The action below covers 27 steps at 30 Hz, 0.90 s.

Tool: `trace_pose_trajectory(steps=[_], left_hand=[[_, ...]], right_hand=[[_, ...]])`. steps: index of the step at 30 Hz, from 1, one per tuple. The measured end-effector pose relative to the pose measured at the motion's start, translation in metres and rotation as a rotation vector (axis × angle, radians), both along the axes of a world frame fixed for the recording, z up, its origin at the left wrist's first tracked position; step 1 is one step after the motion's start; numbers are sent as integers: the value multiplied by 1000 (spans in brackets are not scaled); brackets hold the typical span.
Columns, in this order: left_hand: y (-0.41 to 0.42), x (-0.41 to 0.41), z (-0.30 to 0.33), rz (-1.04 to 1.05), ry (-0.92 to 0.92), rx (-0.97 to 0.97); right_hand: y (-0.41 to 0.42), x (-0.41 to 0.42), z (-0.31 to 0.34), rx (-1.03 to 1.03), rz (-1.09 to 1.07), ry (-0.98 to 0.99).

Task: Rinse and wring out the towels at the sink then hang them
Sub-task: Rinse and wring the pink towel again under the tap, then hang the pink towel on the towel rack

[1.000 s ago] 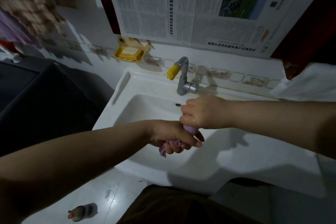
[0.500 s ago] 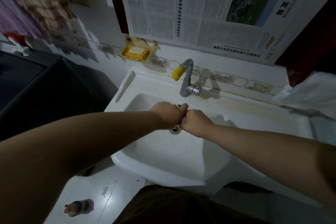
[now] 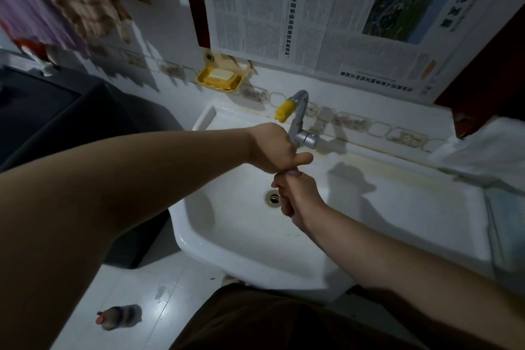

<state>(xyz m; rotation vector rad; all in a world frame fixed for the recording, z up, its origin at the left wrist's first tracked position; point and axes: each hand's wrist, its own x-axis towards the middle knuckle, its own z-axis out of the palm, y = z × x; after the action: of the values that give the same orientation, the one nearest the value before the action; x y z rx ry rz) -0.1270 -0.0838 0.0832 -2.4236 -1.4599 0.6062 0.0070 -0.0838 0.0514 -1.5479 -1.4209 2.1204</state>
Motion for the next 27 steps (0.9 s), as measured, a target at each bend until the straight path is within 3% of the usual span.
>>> trace_pose_trajectory(steps=[8, 11, 16, 20, 24, 27], left_hand=[[-14, -16, 3, -43, -19, 16], [-21, -26, 4, 63, -112, 34], [-43, -56, -12, 448, -423, 92], [-73, -91, -9, 773, -872, -152], [-110, -133, 5, 888, -1346, -296], [-136, -173, 9, 933, -1456, -234]], right_hand=[[-11, -12, 2, -31, 39, 1], [-6, -19, -3, -53, 117, 58], [9, -36, 2, 276, 382, -49], [18, -53, 5, 510, 381, -62], [-3, -92, 12, 857, 421, -150], [-28, -132, 22, 1076, 385, -182]])
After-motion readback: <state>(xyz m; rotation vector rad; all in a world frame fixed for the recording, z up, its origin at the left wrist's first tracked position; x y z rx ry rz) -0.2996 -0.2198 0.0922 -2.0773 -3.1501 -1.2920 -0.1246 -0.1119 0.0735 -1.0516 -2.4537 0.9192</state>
